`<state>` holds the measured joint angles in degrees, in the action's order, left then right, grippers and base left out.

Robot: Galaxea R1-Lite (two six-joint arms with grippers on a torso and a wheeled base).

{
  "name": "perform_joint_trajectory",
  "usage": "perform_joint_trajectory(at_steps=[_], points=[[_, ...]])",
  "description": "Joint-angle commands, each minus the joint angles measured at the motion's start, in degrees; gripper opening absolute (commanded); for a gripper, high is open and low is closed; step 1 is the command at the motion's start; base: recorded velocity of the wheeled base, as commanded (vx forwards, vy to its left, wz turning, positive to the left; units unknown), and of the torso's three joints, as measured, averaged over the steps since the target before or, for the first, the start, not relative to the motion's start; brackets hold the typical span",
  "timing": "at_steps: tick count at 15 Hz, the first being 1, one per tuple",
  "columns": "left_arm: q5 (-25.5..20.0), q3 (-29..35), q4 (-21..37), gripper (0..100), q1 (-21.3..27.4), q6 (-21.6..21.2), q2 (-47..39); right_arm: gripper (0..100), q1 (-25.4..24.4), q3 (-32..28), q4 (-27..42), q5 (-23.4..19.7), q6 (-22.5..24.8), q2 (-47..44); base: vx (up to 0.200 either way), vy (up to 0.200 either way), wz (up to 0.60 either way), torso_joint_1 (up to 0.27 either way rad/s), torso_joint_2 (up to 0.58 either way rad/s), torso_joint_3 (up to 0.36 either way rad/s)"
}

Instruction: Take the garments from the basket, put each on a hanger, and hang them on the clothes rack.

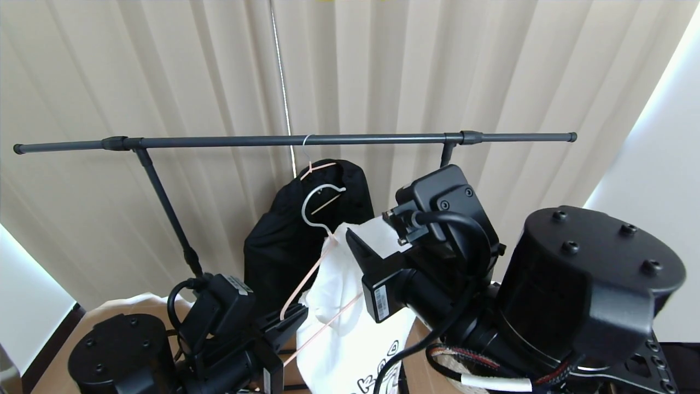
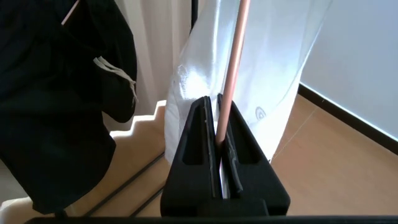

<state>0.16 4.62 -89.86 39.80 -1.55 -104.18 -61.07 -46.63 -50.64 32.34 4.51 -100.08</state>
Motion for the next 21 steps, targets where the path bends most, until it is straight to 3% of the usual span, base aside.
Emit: perform_joint_trajectory(at_steps=[1,7,10,14,15,16,18,21], points=[[-0.16,-0.75,-0.14,0,0.19,-0.03,0.03,100,1.75,-0.74,-0.07,0.0,0.06,-0.37,0.0,0.0,0.0,0.0,0.0,0.0],[-0.33,-1.19,-0.14,0,0.19,-0.03,-0.06,100,4.47,-0.57,-0.07,-0.17,0.06,-0.11,0.0,0.0,0.0,0.0,0.0,0.0],[-0.42,-1.63,-0.14,0,0.1,-0.03,-0.5,100,6.76,0.84,0.45,-4.13,0.15,1.74,0.0,0.0,0.0,0.0,0.0,0.0],[-2.8,-0.67,-0.14,0,-2.54,-0.82,-0.15,100,14.93,6.55,4.5,-18.98,3.05,9.38,0.0,0.0,0.0,0.0,0.0,0.0],[-7.01,0.39,-0.14,0,-4.21,-1.97,-0.5,100,17.66,7.25,8.28,-24.26,3.75,11.84,0.0,0.0,0.0,0.0,0.0,0.0],[-10.88,1.0,-0.14,0,-6.32,-4.6,-1.46,100,21.7,7.34,13.29,-33.4,6.12,14.74,0.0,0.0,0.0,0.0,0.0,0.0],[-15.89,2.94,-0.14,0,-8.51,-6.8,-3.4,100,28.99,4.18,23.31,-45.96,11.49,17.73,0.0,0.0,0.0,0.0,0.0,0.0],[-23.36,4.7,-0.14,0,-12.03,-8.82,-7.18,100,34.62,-3.73,38.16,-52.82,18.96,16.76,0.0,0.0,0.0,0.0,0.0,0.0]])
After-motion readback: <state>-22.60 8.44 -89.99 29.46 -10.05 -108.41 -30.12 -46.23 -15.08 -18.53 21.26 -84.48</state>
